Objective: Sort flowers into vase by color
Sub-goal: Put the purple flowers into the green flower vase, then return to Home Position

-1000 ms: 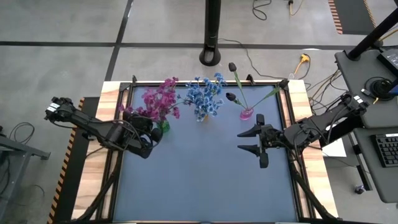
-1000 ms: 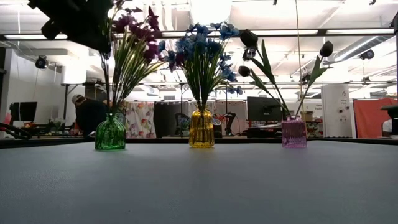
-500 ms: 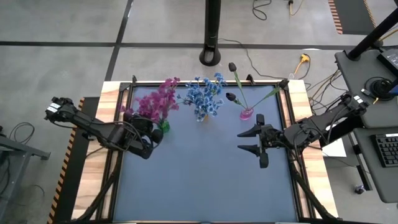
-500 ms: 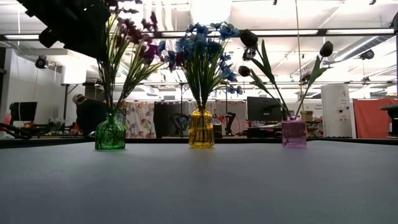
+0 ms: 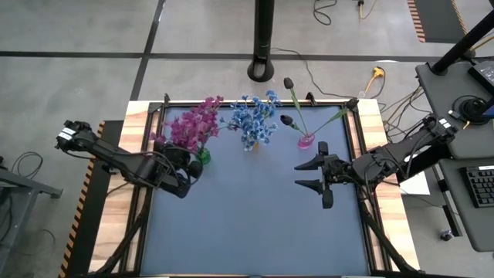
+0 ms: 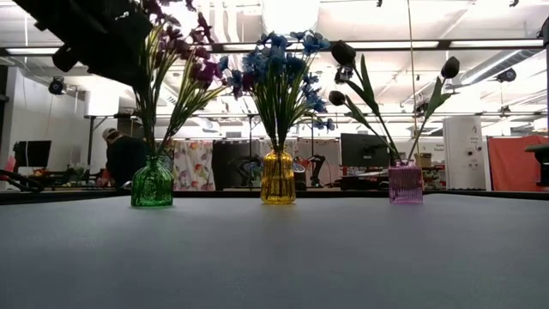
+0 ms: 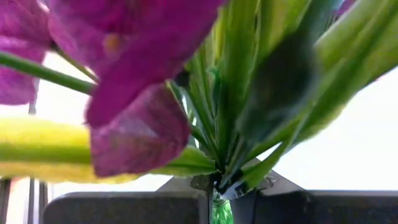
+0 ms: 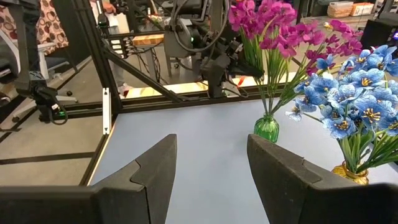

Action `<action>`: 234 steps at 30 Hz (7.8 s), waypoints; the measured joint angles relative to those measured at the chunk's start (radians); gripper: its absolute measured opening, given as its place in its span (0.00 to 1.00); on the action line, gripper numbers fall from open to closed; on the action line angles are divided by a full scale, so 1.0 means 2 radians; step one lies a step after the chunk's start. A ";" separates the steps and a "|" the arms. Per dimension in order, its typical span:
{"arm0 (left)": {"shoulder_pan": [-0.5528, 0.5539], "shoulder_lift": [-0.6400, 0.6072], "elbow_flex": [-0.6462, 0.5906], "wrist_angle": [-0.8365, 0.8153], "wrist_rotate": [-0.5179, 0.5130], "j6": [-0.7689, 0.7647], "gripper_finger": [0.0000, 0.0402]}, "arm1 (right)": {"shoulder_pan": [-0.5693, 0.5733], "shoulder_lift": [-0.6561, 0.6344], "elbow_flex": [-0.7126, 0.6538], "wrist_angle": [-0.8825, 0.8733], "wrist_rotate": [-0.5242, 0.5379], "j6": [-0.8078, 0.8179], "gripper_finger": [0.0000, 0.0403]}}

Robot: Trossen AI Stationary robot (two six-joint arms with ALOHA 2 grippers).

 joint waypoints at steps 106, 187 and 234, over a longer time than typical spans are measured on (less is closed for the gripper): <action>-0.416 0.003 0.412 -0.184 0.022 0.235 0.47 | 0.072 -0.078 -0.059 -0.021 0.000 -0.102 0.47; -0.317 -0.483 -0.344 0.407 0.244 0.538 0.00 | 0.073 -0.443 -0.313 0.076 -0.056 -0.206 0.47; -0.317 -0.503 -0.357 0.422 0.269 0.565 0.00 | 0.028 -0.400 -0.442 0.122 0.030 -0.071 0.20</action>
